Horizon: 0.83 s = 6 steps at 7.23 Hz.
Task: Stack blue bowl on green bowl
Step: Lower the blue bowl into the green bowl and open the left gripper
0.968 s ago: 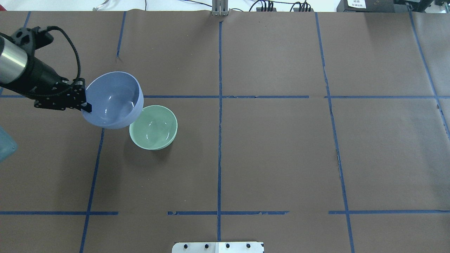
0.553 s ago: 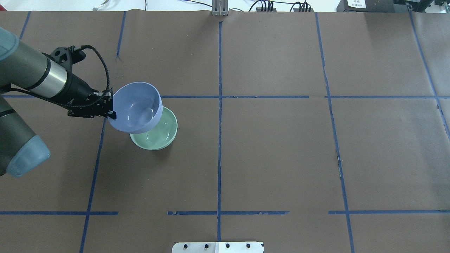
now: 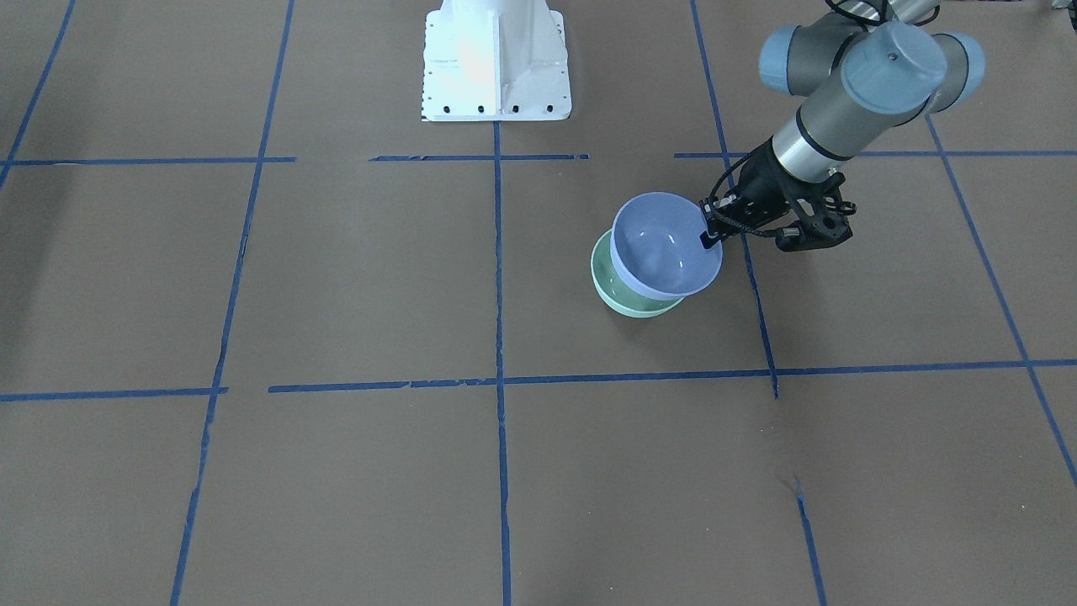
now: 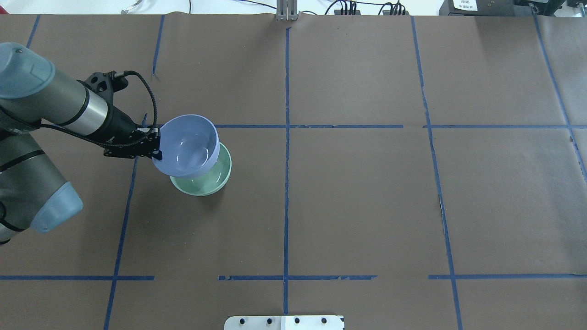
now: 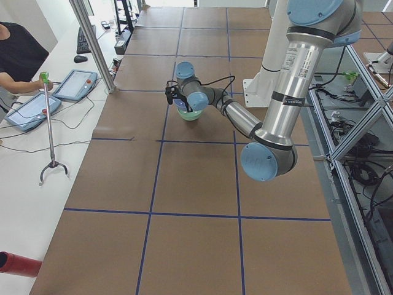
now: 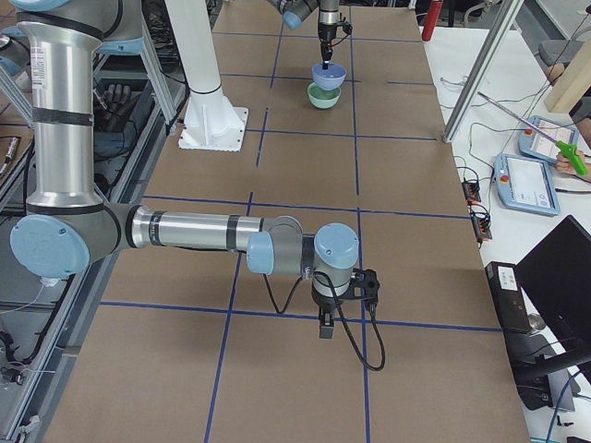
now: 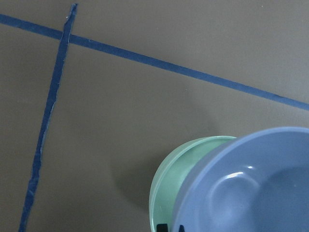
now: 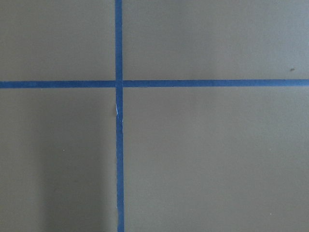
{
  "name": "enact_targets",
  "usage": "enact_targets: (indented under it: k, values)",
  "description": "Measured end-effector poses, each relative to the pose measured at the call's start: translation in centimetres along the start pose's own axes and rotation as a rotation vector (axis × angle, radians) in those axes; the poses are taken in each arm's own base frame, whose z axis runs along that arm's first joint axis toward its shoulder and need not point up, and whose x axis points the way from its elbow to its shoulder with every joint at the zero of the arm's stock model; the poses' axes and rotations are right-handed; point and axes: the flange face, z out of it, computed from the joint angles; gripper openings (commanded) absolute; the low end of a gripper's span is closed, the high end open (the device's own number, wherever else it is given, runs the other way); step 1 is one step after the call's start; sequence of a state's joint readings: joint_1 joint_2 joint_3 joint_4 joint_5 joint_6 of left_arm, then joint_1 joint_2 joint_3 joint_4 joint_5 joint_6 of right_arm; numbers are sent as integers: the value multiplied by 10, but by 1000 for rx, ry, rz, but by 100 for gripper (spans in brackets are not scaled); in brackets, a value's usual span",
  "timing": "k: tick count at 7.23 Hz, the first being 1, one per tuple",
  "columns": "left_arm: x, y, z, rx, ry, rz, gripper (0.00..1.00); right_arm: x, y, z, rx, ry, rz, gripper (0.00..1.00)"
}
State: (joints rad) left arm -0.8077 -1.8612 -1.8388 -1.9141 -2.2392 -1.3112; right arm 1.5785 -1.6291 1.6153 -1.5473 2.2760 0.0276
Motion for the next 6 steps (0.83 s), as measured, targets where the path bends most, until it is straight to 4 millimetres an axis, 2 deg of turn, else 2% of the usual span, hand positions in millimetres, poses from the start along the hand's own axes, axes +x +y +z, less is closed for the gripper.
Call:
enact_targets:
  k: [1, 2, 3, 6]
  values:
    - [2, 2, 3, -5, 0, 5, 0, 0, 0, 0, 0, 0, 0, 100]
    - [4, 4, 6, -10, 0, 10, 7, 0, 0, 0, 1, 1, -1, 100]
    - [5, 6, 8, -14, -1, 14, 99, 0, 0, 0, 1, 1, -1, 100]
    - [4, 6, 10, -12, 6, 30, 100, 0, 0, 0, 1, 0, -1, 100]
